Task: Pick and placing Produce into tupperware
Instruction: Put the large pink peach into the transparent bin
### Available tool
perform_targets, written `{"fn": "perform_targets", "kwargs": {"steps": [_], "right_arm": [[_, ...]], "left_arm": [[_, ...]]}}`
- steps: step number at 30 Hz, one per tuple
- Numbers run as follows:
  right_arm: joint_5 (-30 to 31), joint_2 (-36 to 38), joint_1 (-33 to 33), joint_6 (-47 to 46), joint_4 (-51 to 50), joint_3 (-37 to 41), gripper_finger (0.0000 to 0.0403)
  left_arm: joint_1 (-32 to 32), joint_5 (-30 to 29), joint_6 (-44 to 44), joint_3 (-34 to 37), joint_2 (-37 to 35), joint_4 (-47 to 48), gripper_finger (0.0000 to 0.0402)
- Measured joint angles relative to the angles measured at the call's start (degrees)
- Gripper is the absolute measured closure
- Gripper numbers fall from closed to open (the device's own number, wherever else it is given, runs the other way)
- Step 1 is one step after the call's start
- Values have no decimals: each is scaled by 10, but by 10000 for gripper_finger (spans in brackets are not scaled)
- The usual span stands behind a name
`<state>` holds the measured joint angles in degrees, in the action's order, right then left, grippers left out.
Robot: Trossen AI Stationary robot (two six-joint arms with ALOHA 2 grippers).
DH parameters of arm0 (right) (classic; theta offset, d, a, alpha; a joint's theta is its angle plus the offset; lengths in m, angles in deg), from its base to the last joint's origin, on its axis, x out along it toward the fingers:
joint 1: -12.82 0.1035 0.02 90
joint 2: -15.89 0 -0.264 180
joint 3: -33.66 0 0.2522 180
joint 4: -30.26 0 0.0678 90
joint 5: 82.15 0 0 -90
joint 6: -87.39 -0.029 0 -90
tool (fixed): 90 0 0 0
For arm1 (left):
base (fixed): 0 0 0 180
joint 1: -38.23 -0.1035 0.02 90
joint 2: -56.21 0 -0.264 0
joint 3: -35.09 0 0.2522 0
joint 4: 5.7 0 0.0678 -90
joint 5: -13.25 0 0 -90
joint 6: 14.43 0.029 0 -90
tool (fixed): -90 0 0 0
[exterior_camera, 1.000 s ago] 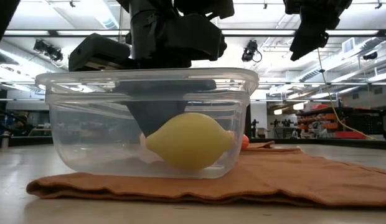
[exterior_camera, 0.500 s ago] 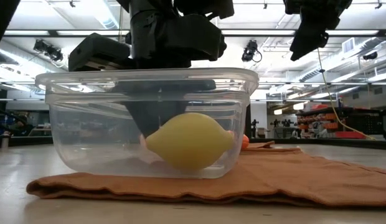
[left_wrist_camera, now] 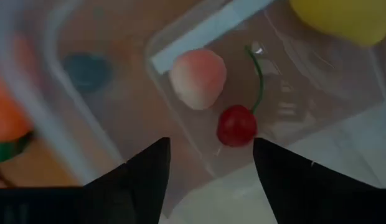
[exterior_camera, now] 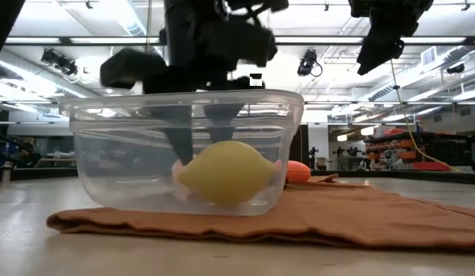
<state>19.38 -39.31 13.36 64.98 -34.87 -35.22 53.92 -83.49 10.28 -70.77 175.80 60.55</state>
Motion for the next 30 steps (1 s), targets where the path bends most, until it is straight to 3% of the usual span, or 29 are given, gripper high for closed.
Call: {"fn": "perform_targets", "kwargs": {"steps": [9, 18, 21, 25, 30], "right_arm": [[0, 0, 0, 0, 0, 0, 213], [-15, 0, 0, 0, 0, 0, 213], [-15, 0, 0, 2, 0, 0, 213], [-15, 0, 0, 4, 0, 0, 213], [-15, 0, 0, 13, 0, 0, 213]], "left_arm": [[-4, -3, 10, -108, 0, 58, 169], [-52, -64, 21, -197, 0, 158, 170], [-92, -37, 21, -201, -3, 184, 170], [-154, 42, 15, -190, -5, 184, 170], [-215, 71, -5, -158, -6, 212, 170]]}}
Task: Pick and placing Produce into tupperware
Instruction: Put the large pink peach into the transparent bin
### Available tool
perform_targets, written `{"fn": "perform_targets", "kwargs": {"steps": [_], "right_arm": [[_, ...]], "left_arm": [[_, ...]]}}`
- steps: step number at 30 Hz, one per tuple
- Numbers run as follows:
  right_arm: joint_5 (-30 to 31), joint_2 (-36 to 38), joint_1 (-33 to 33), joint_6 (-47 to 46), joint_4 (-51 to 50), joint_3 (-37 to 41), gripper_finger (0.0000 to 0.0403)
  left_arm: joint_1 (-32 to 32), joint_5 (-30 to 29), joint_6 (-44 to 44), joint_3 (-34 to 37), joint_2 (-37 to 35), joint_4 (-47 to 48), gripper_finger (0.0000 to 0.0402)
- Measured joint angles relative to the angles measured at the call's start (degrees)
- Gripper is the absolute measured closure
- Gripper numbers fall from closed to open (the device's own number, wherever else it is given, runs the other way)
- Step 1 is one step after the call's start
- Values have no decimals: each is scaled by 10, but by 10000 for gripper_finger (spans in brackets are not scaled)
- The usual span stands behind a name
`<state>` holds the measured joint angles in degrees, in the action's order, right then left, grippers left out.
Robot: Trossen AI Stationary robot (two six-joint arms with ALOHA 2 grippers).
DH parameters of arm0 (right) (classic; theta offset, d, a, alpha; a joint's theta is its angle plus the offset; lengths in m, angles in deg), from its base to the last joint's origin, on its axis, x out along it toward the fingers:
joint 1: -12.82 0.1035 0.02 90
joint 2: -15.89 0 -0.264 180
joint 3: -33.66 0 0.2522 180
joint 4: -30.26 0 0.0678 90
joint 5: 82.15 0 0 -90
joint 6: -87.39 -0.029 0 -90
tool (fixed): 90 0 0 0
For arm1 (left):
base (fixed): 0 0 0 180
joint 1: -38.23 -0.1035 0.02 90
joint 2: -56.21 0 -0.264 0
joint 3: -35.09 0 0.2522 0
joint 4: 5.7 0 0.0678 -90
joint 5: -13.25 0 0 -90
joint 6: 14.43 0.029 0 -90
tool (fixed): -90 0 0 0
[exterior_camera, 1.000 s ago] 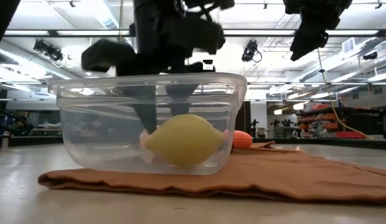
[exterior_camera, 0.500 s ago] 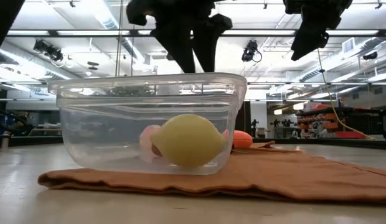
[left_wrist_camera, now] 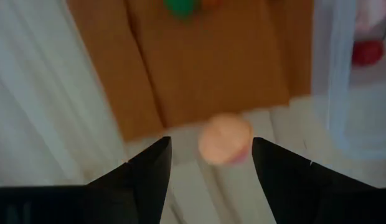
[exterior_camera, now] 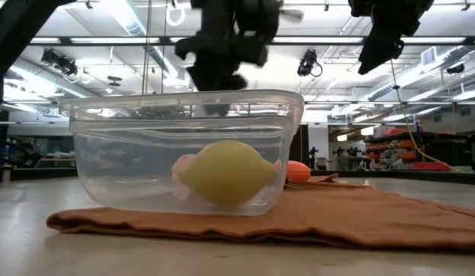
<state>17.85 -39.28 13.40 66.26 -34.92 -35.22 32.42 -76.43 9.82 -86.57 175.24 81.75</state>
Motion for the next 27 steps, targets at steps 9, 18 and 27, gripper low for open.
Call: {"fn": "perform_targets", "kwargs": {"steps": [9, 18, 27], "right_arm": [[0, 0, 0, 18, 0, 0, 213], [0, 0, 0, 32, 0, 0, 213], [0, 0, 0, 32, 2, 0, 213]], "left_arm": [[-30, 73, -71, 175, -59, -94, 175], [-11, 8, -48, 333, -240, -307, 194], [-7, 23, 203, 431, -287, -359, 194]]}}
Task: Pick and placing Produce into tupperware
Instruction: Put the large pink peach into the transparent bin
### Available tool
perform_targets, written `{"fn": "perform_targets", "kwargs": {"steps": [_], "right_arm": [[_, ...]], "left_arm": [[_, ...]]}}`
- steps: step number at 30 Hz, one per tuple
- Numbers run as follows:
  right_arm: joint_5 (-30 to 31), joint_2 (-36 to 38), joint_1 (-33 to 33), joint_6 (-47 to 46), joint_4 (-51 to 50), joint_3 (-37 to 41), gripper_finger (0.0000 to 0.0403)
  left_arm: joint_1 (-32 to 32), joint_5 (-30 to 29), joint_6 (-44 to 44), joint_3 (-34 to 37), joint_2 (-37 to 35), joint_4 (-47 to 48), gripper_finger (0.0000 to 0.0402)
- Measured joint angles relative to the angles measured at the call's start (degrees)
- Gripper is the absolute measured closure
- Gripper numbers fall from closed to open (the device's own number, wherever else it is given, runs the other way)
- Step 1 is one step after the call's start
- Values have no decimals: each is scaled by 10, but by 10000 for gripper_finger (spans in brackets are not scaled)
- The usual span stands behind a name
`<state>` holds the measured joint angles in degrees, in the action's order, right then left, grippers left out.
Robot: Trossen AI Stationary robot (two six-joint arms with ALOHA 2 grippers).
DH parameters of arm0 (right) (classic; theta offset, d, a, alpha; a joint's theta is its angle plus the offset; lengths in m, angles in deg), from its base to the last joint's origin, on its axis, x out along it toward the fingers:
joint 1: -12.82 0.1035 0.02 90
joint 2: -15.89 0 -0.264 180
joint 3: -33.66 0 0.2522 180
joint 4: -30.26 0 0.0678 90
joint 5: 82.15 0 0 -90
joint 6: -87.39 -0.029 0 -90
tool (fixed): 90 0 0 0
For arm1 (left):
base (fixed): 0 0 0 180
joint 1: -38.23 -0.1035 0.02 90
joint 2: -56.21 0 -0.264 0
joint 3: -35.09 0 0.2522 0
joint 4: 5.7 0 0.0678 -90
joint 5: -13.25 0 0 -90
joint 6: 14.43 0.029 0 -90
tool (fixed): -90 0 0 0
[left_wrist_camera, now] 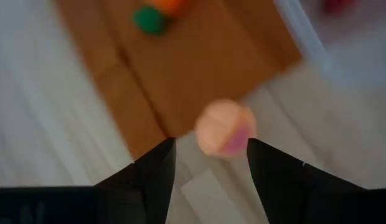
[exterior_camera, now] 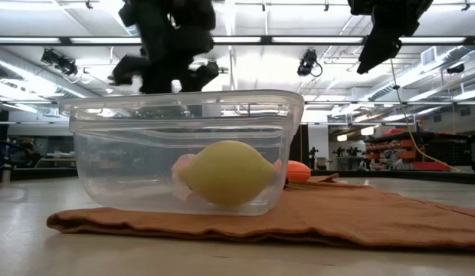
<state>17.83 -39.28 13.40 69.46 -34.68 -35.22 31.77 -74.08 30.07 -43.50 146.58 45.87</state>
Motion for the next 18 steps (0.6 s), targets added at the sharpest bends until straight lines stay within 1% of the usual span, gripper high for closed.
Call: {"fn": "perform_targets", "kwargs": {"steps": [2, 4, 6, 8, 12, 18], "right_arm": [[0, 0, 0, 0, 0, 0, 213], [0, -1, 0, -3, 0, 0, 213], [-3, -3, 0, -3, 0, 0, 213], [-12, -7, 0, -3, 1, 0, 213], [-15, -14, 0, -3, 0, 0, 213], [-18, -23, 0, -1, 0, 0, 213]], "left_arm": [[3, -3, 84, 18, 4, -3, 189], [6, -23, 125, 30, 4, -4, 183], [6, -41, 145, 30, 4, -28, 178], [5, -52, 157, 26, 3, -28, 172], [5, -55, 165, 17, 8, -54, 157], [6, -55, 186, 17, 23, -64, 127]]}}
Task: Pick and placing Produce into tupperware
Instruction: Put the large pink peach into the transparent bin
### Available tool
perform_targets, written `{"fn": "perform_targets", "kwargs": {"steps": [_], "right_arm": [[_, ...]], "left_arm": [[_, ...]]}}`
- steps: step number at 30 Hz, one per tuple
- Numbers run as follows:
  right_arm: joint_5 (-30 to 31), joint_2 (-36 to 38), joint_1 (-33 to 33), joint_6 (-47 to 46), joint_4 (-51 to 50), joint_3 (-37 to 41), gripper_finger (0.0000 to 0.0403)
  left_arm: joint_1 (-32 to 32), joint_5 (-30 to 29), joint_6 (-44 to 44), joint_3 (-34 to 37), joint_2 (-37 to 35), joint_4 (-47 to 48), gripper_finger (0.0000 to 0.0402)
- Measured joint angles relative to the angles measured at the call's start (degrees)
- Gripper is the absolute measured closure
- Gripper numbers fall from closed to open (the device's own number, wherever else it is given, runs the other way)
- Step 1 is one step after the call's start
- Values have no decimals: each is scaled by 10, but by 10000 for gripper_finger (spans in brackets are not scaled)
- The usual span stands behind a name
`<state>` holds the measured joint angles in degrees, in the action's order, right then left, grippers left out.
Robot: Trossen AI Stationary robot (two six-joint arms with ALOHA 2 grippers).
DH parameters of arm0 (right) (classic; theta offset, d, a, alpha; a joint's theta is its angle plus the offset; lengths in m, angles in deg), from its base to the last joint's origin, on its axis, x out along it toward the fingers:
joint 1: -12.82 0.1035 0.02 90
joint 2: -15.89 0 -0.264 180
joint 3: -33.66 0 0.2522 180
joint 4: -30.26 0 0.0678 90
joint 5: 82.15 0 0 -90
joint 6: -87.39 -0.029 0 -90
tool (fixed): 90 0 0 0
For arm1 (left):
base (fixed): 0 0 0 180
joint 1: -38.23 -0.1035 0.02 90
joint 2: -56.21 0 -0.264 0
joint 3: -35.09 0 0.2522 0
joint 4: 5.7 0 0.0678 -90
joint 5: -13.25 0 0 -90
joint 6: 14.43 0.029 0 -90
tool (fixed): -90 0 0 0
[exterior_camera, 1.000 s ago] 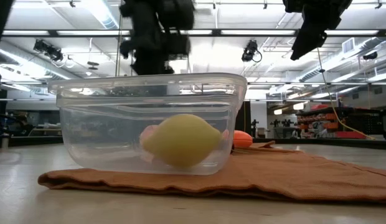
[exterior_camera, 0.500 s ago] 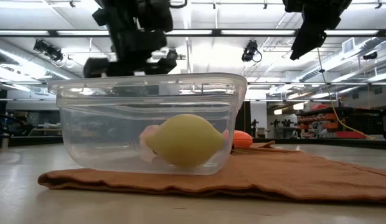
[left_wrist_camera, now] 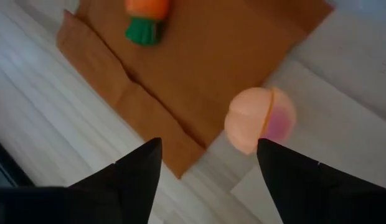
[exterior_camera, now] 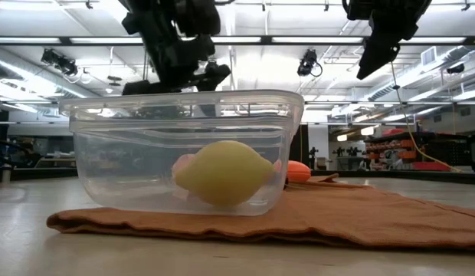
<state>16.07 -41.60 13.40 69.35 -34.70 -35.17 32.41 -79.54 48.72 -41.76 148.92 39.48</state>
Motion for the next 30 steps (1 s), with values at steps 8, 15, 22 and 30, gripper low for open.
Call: {"fn": "perform_targets", "kwargs": {"steps": [8, 15, 22, 30], "right_arm": [[-5, 0, 0, 2, 0, 0, 213], [-5, 0, 0, 2, 0, 0, 213], [-6, 0, 0, 2, 0, 0, 213], [-6, 0, 0, 2, 0, 0, 213]], "left_arm": [[0, 0, 12, 1, 1, 14, 96], [9, 14, 49, 0, 23, 9, 90], [16, 15, 67, 1, 51, 16, 90], [16, 22, 81, 1, 72, 13, 90]]}}
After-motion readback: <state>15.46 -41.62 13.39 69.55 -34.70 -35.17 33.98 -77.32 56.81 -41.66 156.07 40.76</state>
